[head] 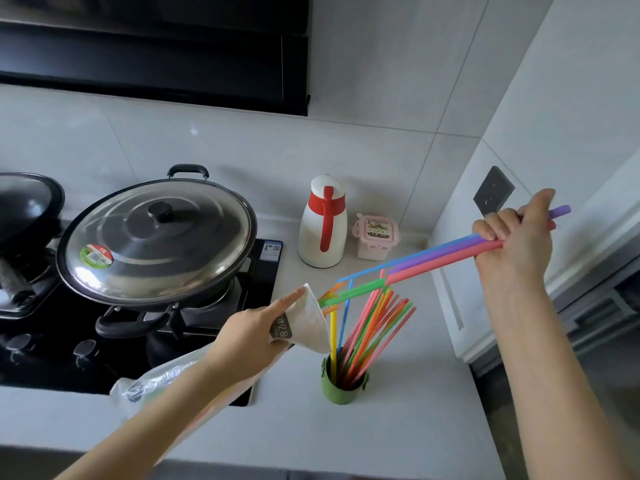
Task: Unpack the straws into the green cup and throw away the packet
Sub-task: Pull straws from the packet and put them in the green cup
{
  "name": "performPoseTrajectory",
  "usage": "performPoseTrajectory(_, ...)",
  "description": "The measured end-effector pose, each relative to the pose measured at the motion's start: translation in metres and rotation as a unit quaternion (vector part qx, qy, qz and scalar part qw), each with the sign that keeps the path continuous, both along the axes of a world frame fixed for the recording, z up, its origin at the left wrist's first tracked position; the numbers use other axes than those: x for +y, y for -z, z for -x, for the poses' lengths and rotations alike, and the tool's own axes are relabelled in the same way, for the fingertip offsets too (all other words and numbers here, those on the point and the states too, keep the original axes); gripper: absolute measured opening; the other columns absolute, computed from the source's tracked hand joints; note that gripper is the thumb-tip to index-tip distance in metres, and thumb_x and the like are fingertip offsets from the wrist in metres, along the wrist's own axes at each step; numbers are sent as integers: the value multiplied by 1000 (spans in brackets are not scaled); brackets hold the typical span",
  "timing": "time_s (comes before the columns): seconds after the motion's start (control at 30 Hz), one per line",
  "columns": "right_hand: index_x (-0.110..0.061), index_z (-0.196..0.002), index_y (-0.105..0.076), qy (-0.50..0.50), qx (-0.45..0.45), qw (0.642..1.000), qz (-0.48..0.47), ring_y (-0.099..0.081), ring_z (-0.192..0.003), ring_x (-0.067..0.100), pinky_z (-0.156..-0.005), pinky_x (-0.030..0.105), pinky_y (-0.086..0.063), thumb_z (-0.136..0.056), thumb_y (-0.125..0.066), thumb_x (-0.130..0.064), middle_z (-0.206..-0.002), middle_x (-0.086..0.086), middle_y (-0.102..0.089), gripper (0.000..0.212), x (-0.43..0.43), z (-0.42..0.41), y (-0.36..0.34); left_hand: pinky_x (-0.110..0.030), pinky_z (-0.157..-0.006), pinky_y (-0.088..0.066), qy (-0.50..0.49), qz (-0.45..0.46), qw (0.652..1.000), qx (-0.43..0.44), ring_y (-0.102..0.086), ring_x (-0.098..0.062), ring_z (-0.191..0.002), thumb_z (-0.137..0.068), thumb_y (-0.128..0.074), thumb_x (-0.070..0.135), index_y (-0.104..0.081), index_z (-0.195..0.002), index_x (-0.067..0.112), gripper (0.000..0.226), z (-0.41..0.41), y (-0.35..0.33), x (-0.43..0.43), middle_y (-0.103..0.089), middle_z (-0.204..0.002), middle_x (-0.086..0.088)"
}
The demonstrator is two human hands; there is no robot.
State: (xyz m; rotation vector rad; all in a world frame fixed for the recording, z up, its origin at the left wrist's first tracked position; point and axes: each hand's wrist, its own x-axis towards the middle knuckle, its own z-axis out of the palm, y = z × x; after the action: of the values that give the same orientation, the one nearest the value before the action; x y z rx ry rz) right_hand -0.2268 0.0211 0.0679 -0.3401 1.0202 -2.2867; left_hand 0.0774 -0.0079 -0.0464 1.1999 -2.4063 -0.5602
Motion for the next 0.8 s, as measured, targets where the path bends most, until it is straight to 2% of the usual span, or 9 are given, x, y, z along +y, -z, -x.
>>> performPoseTrajectory(0.1,-20,-59,-26,15,0,1000,-3,-14,-47,13,-42,20,-24,-91,-51,-46,-53,-6,-13,48,9,11,2,-15,-50,-33,-16,12,1000,-11,-64,-24,-70,-74,-72,22,-25,-139,36,81,-4,4,2,-71,-86,-2)
performPoseTrajectory(0.2,-20,-61,-23,22,20,999,-23,-14,-48,14,-43,21,-23,-91,-50,-46,-55,-5,-13,48,19,16,5,-25,-55,-41,-40,27,999,-21,-65,-30,-69,-71,-73,18,-26,-138,36,83,-9,9,2,-72,-85,-5)
performPoseTrajectory(0.33,-18,-63,-18,-5,96,994,-47,-15,-43,13,-42,23,-20,-93,-49,-42,-48,-6,-16,49,25,-2,17,-32,-55,-48,-62,38,997,-32,-64,-31,-66,-71,-73,18,-30,-136,40,81,-15,12,2,-72,-82,-7)
performPoseTrajectory(0.4,-21,-58,-24,-24,139,989,-49,-19,-36,10,-39,22,-20,-95,-47,-34,-41,-9,-23,46,22,-21,35,-33,-55,-48,-68,40,996,-36,-64,-31,-67,-71,-72,18,-30,-137,40,81,-17,11,2,-72,-82,-7)
performPoseTrajectory(0.5,-18,-60,-30,-67,202,973,-85,-26,-35,10,-38,21,-23,-96,-48,-24,-40,-8,-31,41,16,-53,78,-32,-55,-48,-70,45,996,-37,-65,-30,-67,-72,-72,19,-28,-137,41,82,-17,7,3,-72,-82,-6)
performPoseTrajectory(0.6,-10,-64,-28,-86,256,955,-124,-30,-43,17,-43,27,-29,-90,-56,-31,-48,4,-32,44,17,-81,119,-31,-52,-46,-70,55,995,-40,-64,-29,-62,-71,-72,17,-29,-137,40,82,-17,1,5,-71,-78,-6)
performPoseTrajectory(0.7,-4,-65,-35,-84,292,939,-160,-35,-40,3,-45,16,-35,-91,-56,-11,-42,-8,-38,35,16,-99,146,-30,-50,-46,-68,68,995,-34,-63,-29,-60,-69,-74,17,-33,-136,38,81,-18,-5,6,-71,-77,-6)
performPoseTrajectory(0.77,-1,-65,-38,-117,290,932,-183,-41,-43,8,-50,20,-39,-89,-59,-8,-44,-8,-43,33,14,-102,164,-29,-51,-46,-66,72,995,-33,-63,-29,-61,-69,-74,17,-33,-136,39,81,-18,-9,6,-71,-77,-6)
performPoseTrajectory(0.8,-3,-64,-40,-143,297,924,-196,-44,-47,14,-53,23,-40,-87,-63,-10,-48,-2,-47,33,13,-102,170,-28,-51,-45,-65,74,995,-34,-63,-29,-60,-70,-73,17,-33,-136,39,81,-18,-10,6,-71,-76,-6)
